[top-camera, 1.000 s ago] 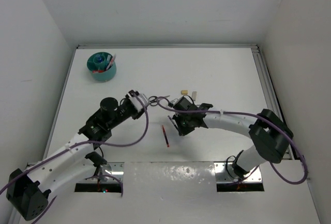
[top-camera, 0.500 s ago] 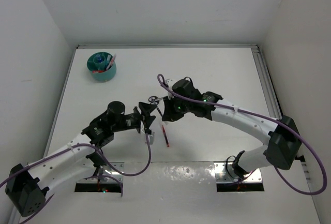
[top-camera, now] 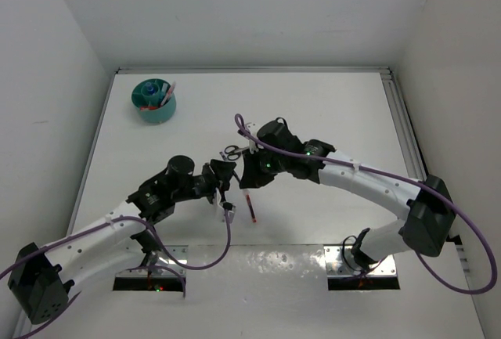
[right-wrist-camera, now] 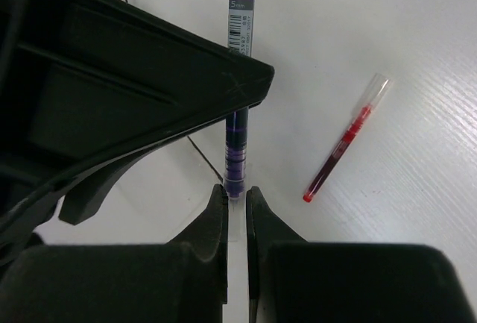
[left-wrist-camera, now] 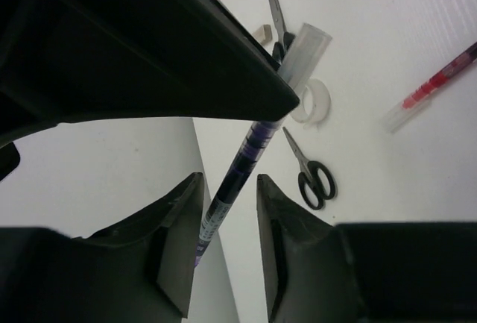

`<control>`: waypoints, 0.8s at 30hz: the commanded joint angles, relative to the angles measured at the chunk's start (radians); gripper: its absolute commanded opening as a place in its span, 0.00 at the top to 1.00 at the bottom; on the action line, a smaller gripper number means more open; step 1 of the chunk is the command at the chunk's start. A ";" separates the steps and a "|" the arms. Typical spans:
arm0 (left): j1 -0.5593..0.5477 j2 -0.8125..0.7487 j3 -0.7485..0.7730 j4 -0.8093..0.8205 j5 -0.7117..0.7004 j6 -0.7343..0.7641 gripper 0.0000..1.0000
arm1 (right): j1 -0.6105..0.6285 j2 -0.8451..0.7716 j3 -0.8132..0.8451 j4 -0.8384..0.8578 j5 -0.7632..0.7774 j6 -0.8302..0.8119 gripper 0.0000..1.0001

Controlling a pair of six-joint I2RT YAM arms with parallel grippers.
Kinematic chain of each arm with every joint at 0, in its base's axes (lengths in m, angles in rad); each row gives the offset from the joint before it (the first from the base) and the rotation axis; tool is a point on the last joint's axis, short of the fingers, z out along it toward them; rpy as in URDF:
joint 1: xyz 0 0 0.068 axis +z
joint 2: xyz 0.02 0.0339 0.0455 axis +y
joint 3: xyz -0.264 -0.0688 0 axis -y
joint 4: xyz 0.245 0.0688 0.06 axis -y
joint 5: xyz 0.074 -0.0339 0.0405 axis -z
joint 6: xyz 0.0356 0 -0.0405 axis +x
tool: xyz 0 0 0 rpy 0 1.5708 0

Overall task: Sort the stationery into containers
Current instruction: Pick up the pen from the center of the board.

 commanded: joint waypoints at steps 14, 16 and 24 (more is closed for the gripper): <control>0.000 -0.018 0.007 0.059 -0.059 -0.225 1.00 | -0.020 -0.113 0.066 0.030 0.091 -0.033 0.09; 0.028 -0.021 0.017 0.051 -0.062 -0.297 1.00 | -0.049 -0.156 0.072 0.015 0.168 -0.050 0.01; 0.236 -0.020 0.020 0.241 -0.092 -0.896 1.00 | -0.135 -0.401 0.009 0.019 0.441 -0.124 0.01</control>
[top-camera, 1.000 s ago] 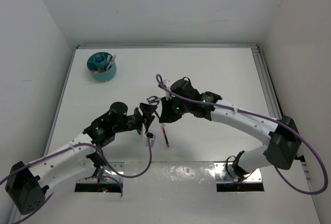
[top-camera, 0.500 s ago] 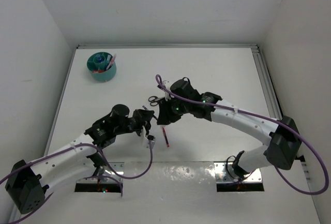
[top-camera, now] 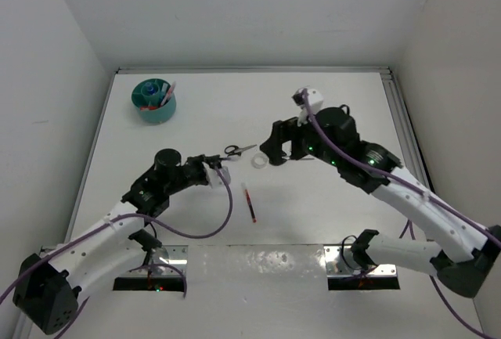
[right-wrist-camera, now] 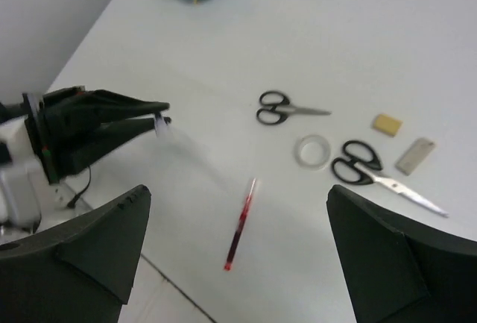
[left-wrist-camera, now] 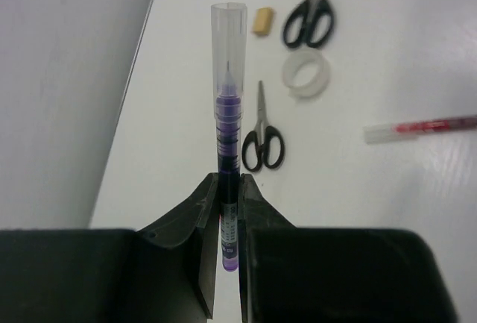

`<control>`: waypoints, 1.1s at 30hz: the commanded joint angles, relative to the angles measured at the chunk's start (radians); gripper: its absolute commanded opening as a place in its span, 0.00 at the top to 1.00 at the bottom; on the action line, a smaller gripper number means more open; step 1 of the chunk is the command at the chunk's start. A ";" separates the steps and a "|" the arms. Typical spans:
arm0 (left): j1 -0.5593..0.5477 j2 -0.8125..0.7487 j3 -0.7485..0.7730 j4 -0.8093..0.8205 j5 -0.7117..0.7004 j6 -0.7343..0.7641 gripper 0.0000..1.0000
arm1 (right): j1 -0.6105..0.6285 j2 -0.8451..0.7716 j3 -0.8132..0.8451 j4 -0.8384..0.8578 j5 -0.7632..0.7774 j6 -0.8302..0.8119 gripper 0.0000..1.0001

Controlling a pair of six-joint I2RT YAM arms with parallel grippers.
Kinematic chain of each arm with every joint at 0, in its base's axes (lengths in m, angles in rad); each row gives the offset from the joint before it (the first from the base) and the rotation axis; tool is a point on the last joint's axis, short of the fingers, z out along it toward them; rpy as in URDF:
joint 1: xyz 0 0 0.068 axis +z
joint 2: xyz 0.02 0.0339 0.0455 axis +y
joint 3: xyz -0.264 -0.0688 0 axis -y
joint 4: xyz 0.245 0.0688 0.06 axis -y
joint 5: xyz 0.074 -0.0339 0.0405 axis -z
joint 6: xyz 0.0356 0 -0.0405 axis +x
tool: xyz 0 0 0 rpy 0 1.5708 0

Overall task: Sort the stationery into containers
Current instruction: Pick up the pen from the center of the board, then place the pen in the storage box.

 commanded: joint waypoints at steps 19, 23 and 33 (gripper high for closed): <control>0.794 0.787 0.600 0.656 0.230 -0.817 1.00 | -0.059 0.073 0.016 0.061 0.063 -0.225 0.01; 0.809 0.892 0.616 0.688 0.278 -0.761 1.00 | -0.079 0.144 0.071 0.059 0.060 -0.231 0.01; 0.831 0.985 0.581 0.743 0.465 -0.631 1.00 | -0.101 0.273 0.168 0.023 0.019 -0.208 0.01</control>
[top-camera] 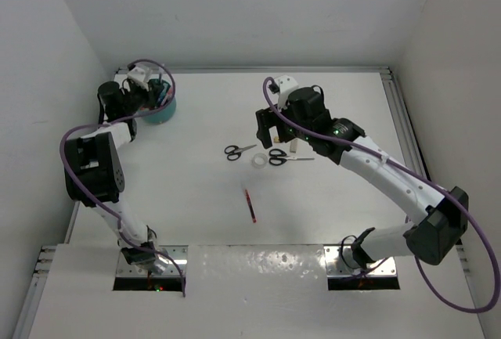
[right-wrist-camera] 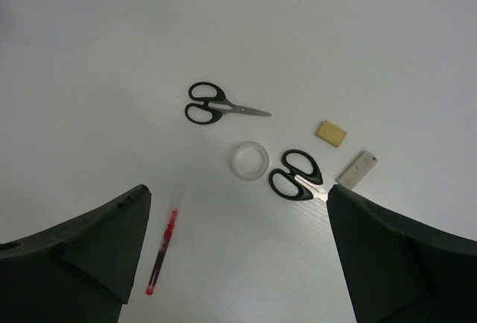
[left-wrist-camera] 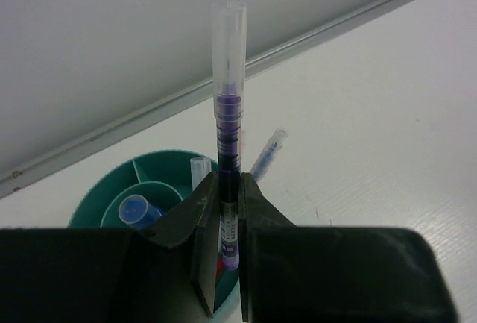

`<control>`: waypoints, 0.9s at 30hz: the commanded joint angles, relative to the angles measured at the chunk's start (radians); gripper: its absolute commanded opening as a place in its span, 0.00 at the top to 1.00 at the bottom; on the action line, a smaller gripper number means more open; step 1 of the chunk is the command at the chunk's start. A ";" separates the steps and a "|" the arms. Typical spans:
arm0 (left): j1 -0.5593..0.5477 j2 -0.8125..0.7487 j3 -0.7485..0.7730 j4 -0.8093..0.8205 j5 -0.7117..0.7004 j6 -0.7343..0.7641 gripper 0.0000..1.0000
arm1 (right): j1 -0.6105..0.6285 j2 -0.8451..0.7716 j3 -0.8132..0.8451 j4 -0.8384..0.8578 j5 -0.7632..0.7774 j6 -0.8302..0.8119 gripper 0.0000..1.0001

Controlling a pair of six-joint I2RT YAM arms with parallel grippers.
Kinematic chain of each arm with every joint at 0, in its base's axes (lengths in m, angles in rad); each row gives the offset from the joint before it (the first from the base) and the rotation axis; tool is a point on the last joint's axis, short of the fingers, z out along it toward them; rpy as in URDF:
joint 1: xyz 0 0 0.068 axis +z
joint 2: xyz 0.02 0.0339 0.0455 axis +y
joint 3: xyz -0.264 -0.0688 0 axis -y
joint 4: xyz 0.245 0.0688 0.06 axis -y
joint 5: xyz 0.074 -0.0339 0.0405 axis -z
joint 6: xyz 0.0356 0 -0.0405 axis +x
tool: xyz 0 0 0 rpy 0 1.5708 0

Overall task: Sort the stationery into containers
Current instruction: Place the pen in the storage box.

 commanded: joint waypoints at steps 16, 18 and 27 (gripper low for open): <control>0.018 0.065 -0.064 0.194 -0.011 0.054 0.99 | -0.016 -0.013 0.061 -0.051 -0.010 0.025 0.01; 0.016 0.079 -0.056 0.198 -0.020 0.062 0.99 | -0.014 -0.011 0.066 -0.061 -0.010 0.024 0.01; 0.016 0.108 -0.042 0.216 -0.018 0.061 0.99 | -0.016 0.002 0.086 -0.075 -0.010 0.027 0.01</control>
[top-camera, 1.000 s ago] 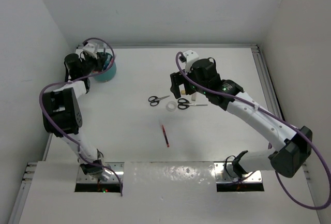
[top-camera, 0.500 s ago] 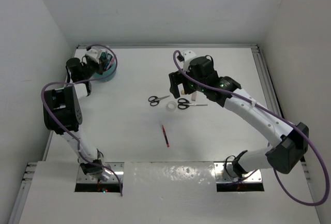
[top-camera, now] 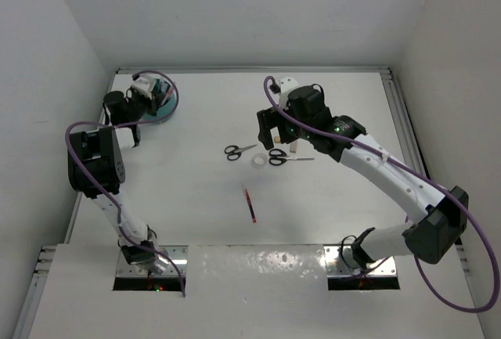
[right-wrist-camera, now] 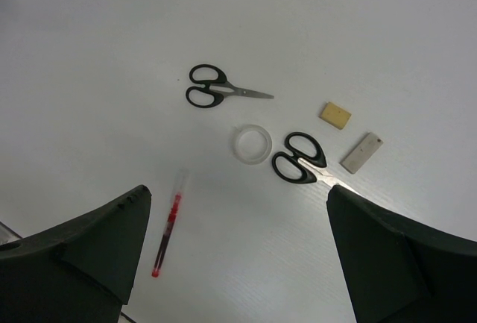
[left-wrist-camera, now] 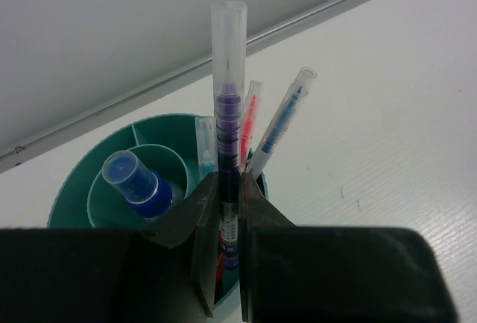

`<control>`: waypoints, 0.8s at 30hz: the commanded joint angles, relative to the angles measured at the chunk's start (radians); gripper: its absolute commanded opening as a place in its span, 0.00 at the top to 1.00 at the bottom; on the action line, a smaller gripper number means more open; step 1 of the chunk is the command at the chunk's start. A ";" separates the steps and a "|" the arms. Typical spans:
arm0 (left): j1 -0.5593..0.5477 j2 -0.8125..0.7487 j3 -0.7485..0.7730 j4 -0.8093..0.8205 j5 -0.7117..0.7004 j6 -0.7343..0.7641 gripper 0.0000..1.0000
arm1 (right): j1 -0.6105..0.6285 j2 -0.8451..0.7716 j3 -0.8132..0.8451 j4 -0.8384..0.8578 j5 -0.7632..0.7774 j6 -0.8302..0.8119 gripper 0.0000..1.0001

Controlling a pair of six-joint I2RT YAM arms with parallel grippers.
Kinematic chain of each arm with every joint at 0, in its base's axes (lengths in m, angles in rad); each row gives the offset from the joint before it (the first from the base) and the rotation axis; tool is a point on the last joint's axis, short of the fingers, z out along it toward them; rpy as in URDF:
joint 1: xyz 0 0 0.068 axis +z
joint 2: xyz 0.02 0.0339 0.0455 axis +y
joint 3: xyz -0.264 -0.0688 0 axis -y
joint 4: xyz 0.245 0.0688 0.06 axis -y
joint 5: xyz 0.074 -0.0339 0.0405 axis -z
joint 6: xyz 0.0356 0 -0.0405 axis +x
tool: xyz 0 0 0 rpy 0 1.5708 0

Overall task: Sort the stationery into containers
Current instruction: Place the pen in the storage box.

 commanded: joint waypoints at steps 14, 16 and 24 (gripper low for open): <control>0.020 0.007 0.037 0.068 0.021 -0.014 0.69 | -0.002 -0.009 0.069 -0.010 0.003 0.009 0.01; 0.023 0.000 0.046 0.068 0.034 -0.028 0.69 | -0.001 -0.012 0.064 -0.010 0.003 0.011 0.01; 0.022 -0.087 0.118 0.068 0.119 -0.112 0.68 | 0.013 -0.032 0.053 -0.013 0.027 0.006 0.01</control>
